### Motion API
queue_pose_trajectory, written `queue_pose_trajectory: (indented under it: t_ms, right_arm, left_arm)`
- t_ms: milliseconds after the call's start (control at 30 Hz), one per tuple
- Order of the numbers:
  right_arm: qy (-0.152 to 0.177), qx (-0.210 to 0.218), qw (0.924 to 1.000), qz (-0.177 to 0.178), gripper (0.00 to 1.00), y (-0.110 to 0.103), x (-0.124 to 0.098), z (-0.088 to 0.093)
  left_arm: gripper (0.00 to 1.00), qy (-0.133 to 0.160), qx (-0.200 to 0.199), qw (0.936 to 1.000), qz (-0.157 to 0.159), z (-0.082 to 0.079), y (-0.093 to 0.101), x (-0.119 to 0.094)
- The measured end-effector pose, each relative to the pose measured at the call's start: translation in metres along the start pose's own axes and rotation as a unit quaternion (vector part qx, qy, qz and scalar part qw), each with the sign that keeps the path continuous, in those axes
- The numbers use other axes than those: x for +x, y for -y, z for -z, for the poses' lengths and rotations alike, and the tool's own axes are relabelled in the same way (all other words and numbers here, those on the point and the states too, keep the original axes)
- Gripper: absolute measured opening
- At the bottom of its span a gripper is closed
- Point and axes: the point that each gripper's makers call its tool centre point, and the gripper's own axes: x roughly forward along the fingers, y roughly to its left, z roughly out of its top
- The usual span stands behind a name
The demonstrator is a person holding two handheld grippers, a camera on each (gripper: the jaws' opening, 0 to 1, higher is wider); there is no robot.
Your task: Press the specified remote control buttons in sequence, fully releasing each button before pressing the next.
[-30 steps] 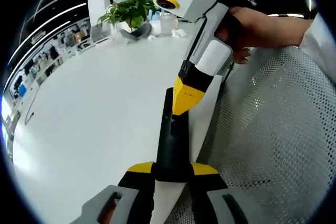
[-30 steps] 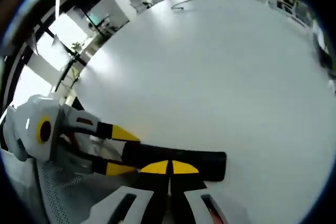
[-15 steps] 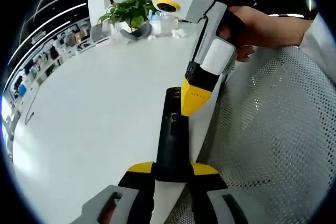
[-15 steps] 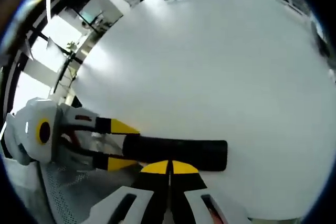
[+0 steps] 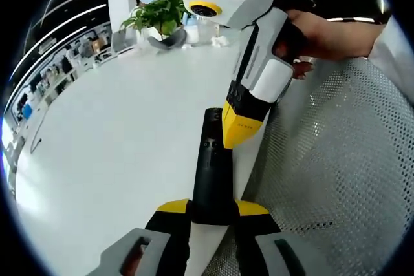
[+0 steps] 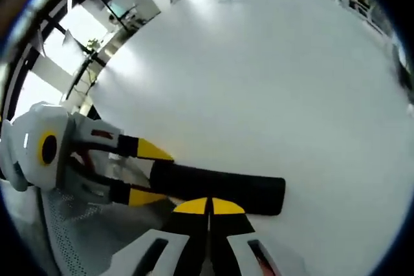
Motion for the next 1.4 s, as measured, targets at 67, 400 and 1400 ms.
queue_pose_trajectory:
  t_ms: [67,400,1400]
  right_arm:
    - [0.000,-0.001,1.0000,0.001,0.00,0.0000,0.0000,0.0000]
    - [0.006,0.007,0.9999,-0.009,0.00,0.0007,0.0009,0.0009]
    - [0.023,0.019,0.9990,-0.033,0.00,-0.0063,-0.0022,-0.0075]
  left_arm:
    - [0.25,0.000,0.000,1.0000,0.000,-0.0001,-0.0001,-0.0001]
    - [0.25,0.004,0.001,1.0000,0.001,-0.0003,0.0005,0.0003]
    - [0.24,0.004,0.006,1.0000,0.001,-0.0009,0.0006,0.0005]
